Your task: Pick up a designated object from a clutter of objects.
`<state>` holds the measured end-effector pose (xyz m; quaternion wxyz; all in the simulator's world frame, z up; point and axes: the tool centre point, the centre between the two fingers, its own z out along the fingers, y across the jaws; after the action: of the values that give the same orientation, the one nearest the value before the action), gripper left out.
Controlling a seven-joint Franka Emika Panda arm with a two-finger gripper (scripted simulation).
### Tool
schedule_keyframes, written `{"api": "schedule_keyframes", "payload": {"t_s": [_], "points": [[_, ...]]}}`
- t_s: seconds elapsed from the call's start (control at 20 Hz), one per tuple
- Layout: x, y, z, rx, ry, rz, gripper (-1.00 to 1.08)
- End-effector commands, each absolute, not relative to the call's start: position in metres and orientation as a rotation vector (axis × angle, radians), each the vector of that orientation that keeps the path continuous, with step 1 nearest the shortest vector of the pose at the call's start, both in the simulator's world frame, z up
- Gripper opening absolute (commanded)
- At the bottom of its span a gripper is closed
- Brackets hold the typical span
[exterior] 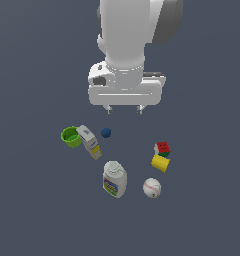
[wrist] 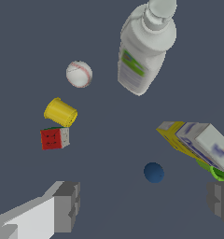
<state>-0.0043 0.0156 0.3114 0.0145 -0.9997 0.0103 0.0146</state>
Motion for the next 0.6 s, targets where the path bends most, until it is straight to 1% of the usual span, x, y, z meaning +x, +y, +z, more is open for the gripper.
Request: {"api": "schedule_keyframes", "payload": {"t_s": [0.0, 0.55], "points": [[-0.004, 0.016, 0.311, -3.112, 0.032, 0.045, 1.0], [0.0, 0.041, 0.304, -3.112, -0.072, 0.044, 1.0]]}}
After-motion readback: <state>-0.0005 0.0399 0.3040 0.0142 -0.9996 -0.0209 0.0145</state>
